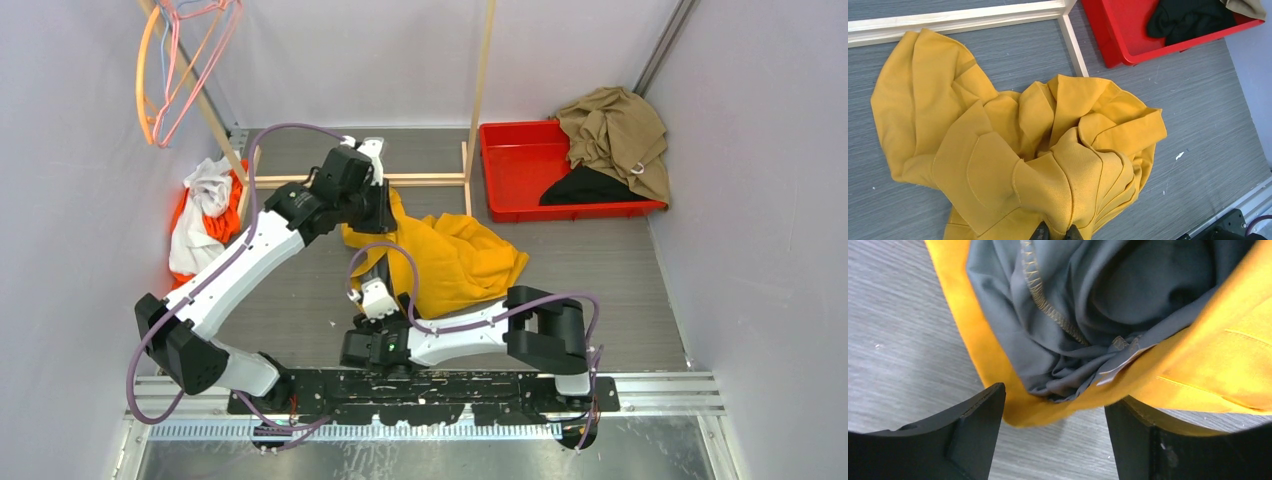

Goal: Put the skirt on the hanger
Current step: Adjust the skirt at the center of the board.

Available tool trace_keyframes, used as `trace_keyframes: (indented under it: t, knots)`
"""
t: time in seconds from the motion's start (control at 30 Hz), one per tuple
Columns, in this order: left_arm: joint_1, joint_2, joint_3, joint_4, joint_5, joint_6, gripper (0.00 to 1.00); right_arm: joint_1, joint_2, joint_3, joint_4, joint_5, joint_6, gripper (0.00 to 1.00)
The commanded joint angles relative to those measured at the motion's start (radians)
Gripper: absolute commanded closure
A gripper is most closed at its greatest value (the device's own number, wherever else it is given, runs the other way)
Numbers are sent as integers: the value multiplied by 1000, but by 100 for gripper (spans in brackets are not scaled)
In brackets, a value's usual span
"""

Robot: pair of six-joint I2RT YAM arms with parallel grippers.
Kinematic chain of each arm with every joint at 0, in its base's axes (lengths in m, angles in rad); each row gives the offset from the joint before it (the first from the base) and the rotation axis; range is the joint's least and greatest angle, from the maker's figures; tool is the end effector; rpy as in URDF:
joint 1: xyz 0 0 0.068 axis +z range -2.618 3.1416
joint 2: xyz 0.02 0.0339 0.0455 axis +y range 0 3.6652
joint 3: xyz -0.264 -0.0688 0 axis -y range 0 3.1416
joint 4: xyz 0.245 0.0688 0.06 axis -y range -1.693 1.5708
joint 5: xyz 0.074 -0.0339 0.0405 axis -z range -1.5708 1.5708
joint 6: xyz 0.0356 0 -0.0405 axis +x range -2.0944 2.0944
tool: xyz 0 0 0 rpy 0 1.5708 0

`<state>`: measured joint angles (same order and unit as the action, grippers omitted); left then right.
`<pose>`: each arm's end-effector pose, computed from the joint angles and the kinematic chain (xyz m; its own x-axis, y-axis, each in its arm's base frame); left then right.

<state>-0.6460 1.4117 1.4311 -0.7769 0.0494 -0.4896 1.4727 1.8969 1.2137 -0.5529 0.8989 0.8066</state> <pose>0.2397 -0.1829 0.3636 -0.7804 0.0001 -0.6252 0.2979 0.8793 -0.3716 0.0634 0.3596 0.1646 -0.4931 -0.4217 -0.7610 -0.3444 0.8978 -0.2744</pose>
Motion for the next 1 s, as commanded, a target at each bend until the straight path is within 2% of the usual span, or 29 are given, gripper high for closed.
trace_keyframes:
  t: [0.0,0.1,0.23,0.37,0.47,0.53,0.63,0.8,0.87,0.97]
  knots:
    - [29,-44,33,36,25,17,86,-21,13,30,-2,9,42,26]
    - [49,-45,43,34,39,20,87,-28,21,20,-15,6,59,30]
    - [70,-43,67,27,48,23,87,-46,11,-13,-12,-15,74,50]
    - [100,-47,101,11,61,26,88,-43,-37,-67,-21,-31,112,52]
    - [128,-47,148,-21,63,34,89,-25,-110,-111,-65,-15,155,63]
    - [147,-47,188,-41,68,41,89,-16,-173,-138,-108,-2,182,75]
    - [171,-42,251,-81,71,51,96,-10,-312,-179,-166,35,192,84]
    - [221,-40,321,-124,76,65,97,-27,-523,-152,-313,112,108,85]
    - [260,-48,346,-135,96,65,97,-65,-588,-113,-351,113,21,85]
    - [312,-44,406,-180,113,70,96,-183,-678,-61,-327,60,-135,91]
